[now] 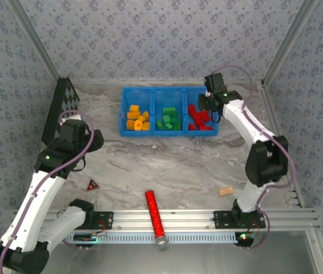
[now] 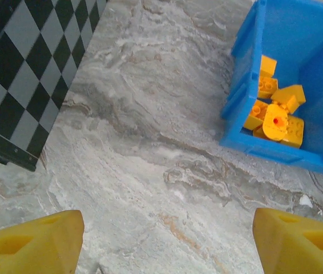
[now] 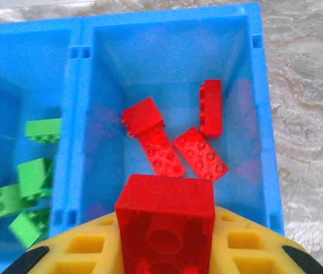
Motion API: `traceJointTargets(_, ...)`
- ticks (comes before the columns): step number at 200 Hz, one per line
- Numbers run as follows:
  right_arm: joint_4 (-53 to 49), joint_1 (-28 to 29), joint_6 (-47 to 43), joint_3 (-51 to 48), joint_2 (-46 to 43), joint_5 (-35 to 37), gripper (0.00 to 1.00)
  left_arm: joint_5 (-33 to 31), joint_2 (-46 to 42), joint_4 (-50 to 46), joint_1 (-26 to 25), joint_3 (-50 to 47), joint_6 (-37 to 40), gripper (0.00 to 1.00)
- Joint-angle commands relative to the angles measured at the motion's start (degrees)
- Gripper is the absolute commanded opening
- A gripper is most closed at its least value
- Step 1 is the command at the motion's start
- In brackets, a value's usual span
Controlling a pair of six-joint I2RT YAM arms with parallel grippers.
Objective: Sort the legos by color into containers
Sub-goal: Place the lego in the container.
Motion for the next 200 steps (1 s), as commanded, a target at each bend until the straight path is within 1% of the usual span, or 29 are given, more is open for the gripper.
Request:
traceJointTargets(1,-0.04,-0.39,-4.3,6.1,6.99,0.6,0.25,2.69,-0.66,-0.3,0.22,-0.97,-2.04,0.78)
traceJointTargets(31,-1.24,-0.19,-5.3,13.66,15.51,0.88,0.26,3.59,0.25,-0.16,0.22,-1.71,-1.97,0.78)
traceJointTargets(47,-4.03,-0.16,-6.41,16.92,19.24,1.09,0.27,3.91,0.65,-0.06,0.22,-2.16,-1.97,0.79)
traceJointTargets(67,-5.95,0.05,-7.86,20.08,22.85,0.76,0.29,4.58,0.92,0.57,0.22,-3.01,-1.81,0.8)
traceJointTargets(83,-7.04,0.36,-8.39,20.54,24.25,1.36,0.3,4.77,1.19,1.11,0.22,-3.68,-1.86,0.82)
traceJointTargets(103,-6.32,0.07,-8.59,18.7,23.68,1.49,0.33,4.15,1.86,2.04,0.22,-4.35,-1.95,0.84)
traceJointTargets(120,-6.03,-0.61,-8.41,17.72,22.45,0.27,0.36,3.7,3.12,2.98,0.22,-4.39,-1.8,0.87)
traceJointTargets(143,-6.43,-1.09,-8.93,17.44,20.22,-0.53,0.43,2.61,5.09,4.08,0.24,-3.38,-0.82,0.92)
traceJointTargets(154,-6.73,-1.18,-9.4,17.43,19.06,-0.65,0.48,1.6,5.63,4.87,0.31,-3.1,0.03,0.93)
traceJointTargets(162,-7.18,-1.22,-9.55,17.49,18.24,-0.67,0.51,0.7,5.92,5.43,0.39,-2.88,0.62,0.94)
traceJointTargets(180,-8.02,-1.6,-10.07,17.56,16.33,-0.84,0.56,-0.66,6.58,6.79,1.41,-2.24,1.61,0.96)
traceJointTargets(193,-8.27,-1.79,-10.32,17.23,14.53,-0.95,0.57,-1.18,6.99,7.66,3.0,-1.33,1.56,0.98)
traceJointTargets(200,-7.88,-1.73,-10.43,16.41,12.97,-1.02,0.59,-1.26,7.16,8.71,3.83,-0.98,1.46,0.98)
